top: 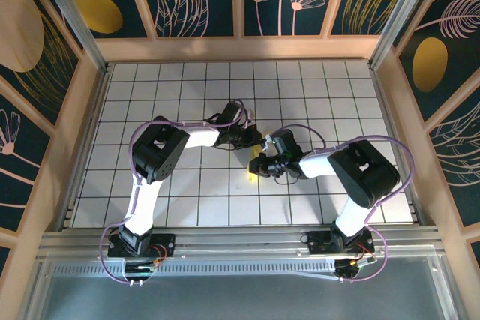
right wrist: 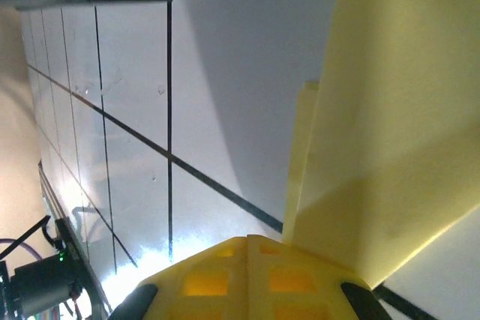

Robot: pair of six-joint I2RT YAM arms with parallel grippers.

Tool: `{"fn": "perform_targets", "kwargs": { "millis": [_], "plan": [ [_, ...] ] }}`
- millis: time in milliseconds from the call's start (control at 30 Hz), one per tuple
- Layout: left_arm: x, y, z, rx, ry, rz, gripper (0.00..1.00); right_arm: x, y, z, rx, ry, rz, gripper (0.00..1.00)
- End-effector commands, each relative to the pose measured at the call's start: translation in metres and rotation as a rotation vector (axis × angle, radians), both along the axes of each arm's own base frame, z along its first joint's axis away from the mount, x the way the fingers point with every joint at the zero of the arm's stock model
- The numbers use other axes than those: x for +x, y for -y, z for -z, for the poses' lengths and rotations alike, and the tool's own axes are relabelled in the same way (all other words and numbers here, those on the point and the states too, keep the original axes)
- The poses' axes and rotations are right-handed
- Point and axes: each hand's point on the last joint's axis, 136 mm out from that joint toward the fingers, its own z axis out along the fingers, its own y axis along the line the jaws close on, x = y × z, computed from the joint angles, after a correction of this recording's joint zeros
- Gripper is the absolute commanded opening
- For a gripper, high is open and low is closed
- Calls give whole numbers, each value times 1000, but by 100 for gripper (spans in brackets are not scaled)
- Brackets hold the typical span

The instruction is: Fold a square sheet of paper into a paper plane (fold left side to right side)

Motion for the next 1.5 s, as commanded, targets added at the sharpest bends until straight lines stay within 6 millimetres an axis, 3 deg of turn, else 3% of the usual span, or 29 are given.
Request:
{"fn": "perform_targets", "kwargs": {
  "millis": [0, 167, 667, 1067, 1467],
  "plan": [
    [-9, -42, 60, 206, -90, -72, 0, -11, 0, -8, 5, -19, -20, 0],
    [-8, -41, 57, 205, -86, -69, 0, -9, 2, -20, 25, -3, -20, 0],
    [-7, -41, 57, 204, -82, -72, 0, -26, -3, 15, -9, -126, -65, 0],
    [-6, -41, 58, 208, -85, -78, 0, -54, -1, 25, -63, -203, -113, 0],
    [-6, -41, 59, 206, -85, -77, 0, -67, 11, 41, -217, -233, -118, 0]
  ]
}}
